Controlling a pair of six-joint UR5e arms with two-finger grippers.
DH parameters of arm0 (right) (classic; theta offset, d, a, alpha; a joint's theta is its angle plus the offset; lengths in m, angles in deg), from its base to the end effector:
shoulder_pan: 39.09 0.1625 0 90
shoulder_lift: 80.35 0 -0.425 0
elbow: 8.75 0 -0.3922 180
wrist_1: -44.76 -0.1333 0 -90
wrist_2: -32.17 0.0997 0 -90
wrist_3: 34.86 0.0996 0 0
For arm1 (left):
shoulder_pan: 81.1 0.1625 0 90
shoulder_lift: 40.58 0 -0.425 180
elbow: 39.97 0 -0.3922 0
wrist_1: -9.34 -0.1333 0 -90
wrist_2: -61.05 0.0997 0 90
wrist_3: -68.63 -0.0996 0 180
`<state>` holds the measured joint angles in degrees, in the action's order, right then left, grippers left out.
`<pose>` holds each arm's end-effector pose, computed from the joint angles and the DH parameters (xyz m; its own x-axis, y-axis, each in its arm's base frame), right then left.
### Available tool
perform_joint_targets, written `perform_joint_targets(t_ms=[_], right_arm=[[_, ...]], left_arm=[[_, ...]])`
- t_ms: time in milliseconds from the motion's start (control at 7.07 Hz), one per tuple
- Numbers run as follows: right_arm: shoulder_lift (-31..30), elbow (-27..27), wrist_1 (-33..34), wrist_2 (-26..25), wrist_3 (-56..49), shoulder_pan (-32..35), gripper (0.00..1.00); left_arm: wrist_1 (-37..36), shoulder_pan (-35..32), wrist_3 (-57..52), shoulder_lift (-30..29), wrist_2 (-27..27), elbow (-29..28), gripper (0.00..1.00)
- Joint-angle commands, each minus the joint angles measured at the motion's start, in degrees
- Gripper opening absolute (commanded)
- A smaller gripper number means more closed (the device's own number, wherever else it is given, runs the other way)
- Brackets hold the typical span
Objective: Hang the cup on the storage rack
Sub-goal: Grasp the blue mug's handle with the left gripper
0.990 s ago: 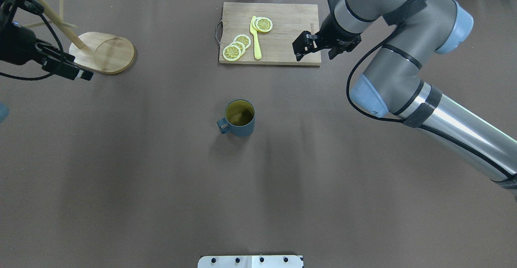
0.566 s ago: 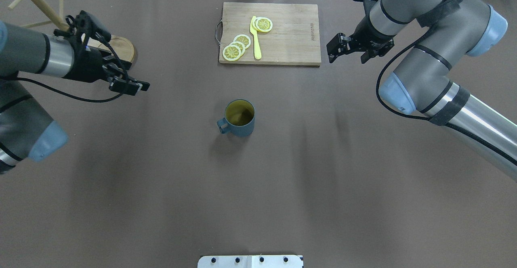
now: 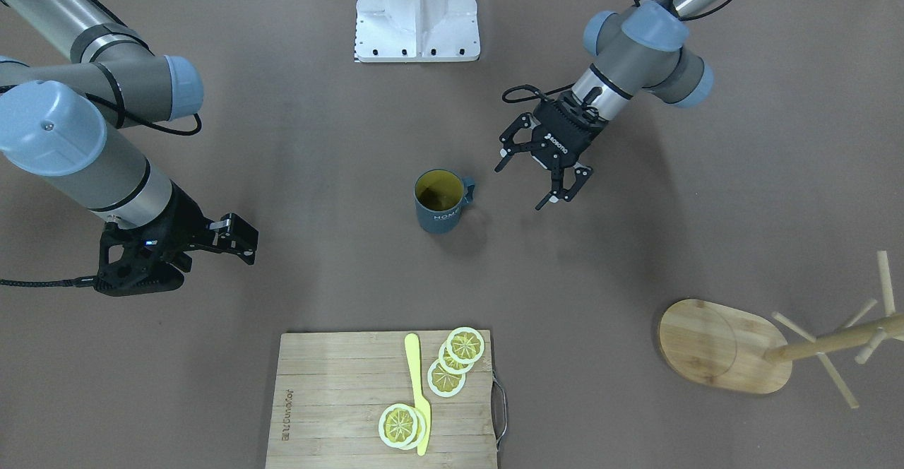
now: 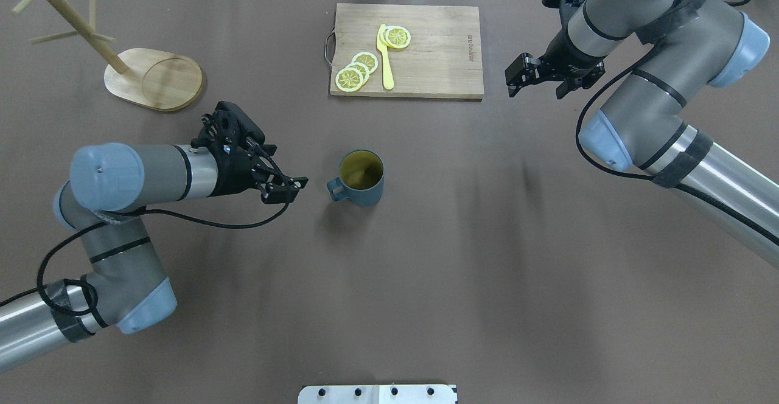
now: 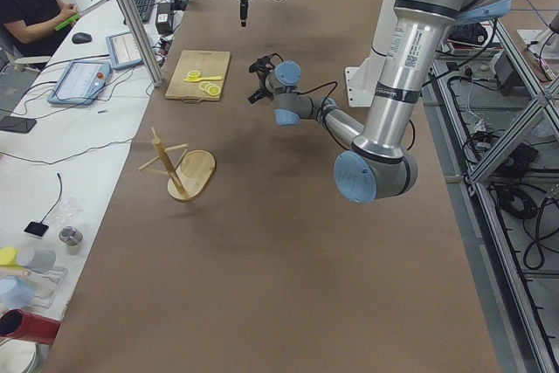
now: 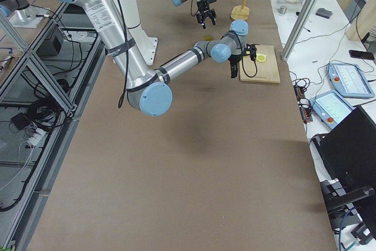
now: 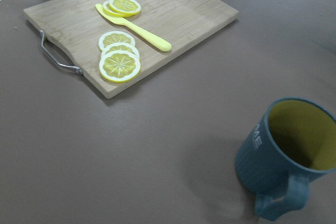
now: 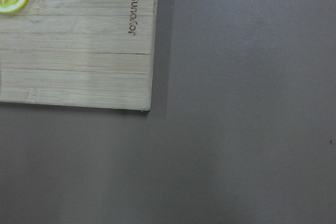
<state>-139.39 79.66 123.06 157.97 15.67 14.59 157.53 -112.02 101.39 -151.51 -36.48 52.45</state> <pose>-0.3474 -0.5993 0.3300 0.6154 -0.0333 0.7875 -0.0449 0.9960 0.0772 0.4737 -0.4239 0.3199 0.4032 0.7303 -0.5514 0.1093 0.5598 0.8214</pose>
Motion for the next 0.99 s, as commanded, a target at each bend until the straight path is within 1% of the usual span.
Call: perform_joint_targets(t_ms=[0,141,283,424,566,707,848], right_arm=[[0.32,-0.08,-0.08,0.06,0.19,0.02,0.99],[0.5,-0.08,-0.08,0.06,0.8,0.02,0.99],[0.59,-0.08,-0.08,0.06,0.98,-0.07,0.99],[0.59,-0.08,-0.08,0.06,0.98,-0.07,0.99],[1.03,-0.08,-0.08,0.06,1.24,-0.07,0.99],[1.55,-0.08,-0.08,0.06,2.2,-0.07,0.99],[1.82,-0.08,0.01,0.06,2.3,-0.07,0.99]], left_arm=[[0.87,4.45,0.47,-2.97,1.82,-2.67,0.97],[4.36,6.47,0.47,-3.15,1.82,-4.42,0.97],[7.61,7.01,0.38,-4.29,1.82,-7.48,0.93],[8.95,7.01,0.3,-4.65,1.82,-9.08,0.89],[9.14,6.93,0.29,-4.65,1.82,-9.09,0.86],[9.83,6.67,0.21,-4.74,2.34,-9.18,0.85],[11.41,6.4,0.21,-4.65,4.43,-9.27,0.86]])
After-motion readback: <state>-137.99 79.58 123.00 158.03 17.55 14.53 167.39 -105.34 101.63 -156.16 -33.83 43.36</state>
